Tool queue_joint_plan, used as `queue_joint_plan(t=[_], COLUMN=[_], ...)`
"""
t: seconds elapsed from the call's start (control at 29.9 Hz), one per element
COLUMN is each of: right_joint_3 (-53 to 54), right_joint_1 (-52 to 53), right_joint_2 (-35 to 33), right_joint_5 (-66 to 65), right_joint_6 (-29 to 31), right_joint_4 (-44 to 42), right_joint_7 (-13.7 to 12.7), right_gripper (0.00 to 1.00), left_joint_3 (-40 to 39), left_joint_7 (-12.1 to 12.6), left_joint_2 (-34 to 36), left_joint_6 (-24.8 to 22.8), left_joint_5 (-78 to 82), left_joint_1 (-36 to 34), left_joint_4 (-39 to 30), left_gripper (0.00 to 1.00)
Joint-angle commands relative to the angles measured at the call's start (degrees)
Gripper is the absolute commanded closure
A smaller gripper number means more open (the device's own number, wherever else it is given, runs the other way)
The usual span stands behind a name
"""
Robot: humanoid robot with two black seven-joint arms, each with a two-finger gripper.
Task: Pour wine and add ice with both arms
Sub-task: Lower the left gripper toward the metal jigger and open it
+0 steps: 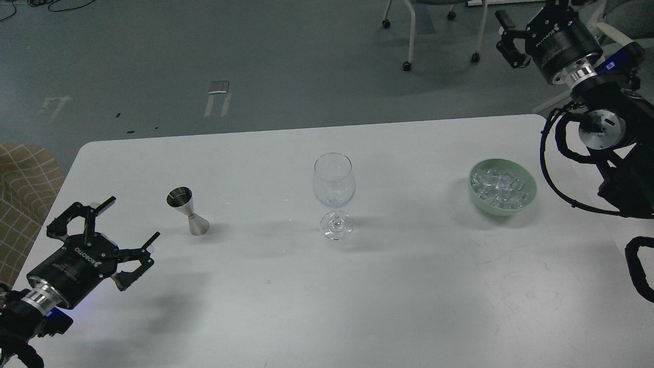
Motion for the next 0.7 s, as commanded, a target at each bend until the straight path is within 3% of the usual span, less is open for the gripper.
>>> queue_joint_plan(t=[0.0,0.27,0.4,0.67], right_joint_3=[-0.2,-0.3,-0.3,-1.0], right_joint_1=[0.0,-0.2,-0.2,-0.1], right_joint_2=[0.0,0.0,0.0,0.2], right_joint_5=[0.0,0.0,-0.1,-0.3], right_joint_6=[0.0,0.0,0.0,0.0], right_joint_4=[0.0,-0.7,-0.7,-1.1], right_joint_7=[-0.1,-0.2,-0.2,-0.3], right_gripper=[0.0,0.0,0.0,0.0], left_joint_3=[-0.3,-2.9,-4.1,-4.1], left_joint_7=[2.0,5.8,7.8,9.2], left_joint_2=[-3.8,-12.2,-14.7,-19.0], left_joint_6=[3.1,8.5,8.7,8.7], left_joint_5=[-0.3,-0.2,-0.2,-0.2], left_joint_1=[-0.6,-1.6,-3.9,-8.2], left_joint_4=[1.2,6.3,9.9,16.6], left_gripper=[0.01,0.01,0.01,0.01])
